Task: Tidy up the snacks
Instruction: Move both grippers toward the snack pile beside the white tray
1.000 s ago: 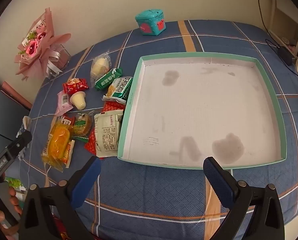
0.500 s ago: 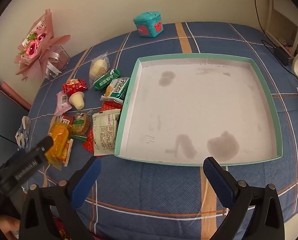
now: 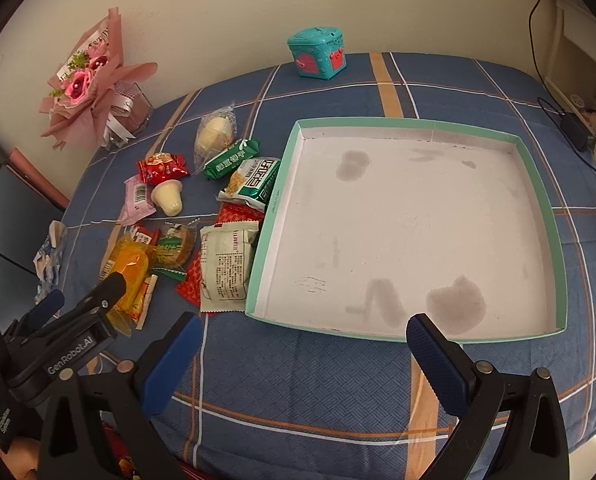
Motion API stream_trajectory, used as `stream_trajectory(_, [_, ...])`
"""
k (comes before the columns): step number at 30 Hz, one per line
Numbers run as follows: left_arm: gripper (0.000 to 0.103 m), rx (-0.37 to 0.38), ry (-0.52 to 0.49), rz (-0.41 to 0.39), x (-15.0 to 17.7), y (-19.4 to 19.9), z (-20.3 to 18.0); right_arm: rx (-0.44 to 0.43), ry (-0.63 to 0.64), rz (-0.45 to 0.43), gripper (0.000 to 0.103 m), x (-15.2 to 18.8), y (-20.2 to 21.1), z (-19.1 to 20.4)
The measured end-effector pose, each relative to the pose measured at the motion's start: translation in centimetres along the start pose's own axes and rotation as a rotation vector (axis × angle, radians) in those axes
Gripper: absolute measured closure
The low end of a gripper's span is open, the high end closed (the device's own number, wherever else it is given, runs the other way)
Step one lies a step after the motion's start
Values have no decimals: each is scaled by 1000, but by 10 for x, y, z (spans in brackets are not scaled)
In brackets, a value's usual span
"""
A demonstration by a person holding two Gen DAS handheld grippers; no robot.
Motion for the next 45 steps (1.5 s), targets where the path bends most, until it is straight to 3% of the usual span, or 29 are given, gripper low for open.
stream_trajectory(45, [0, -11, 25, 21, 9, -6, -5, -6, 25, 6, 0, 0, 1, 6])
Point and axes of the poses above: each gripper's, at about its wrist camera, not at the fingertips, and y roughly against the way its jaws point, z to its left, x to its underside, the point moved 3 cm from there along -y, roughly the way its jaws point, and after that the axes turned 13 degrees about -z, right-handed, at the moved point
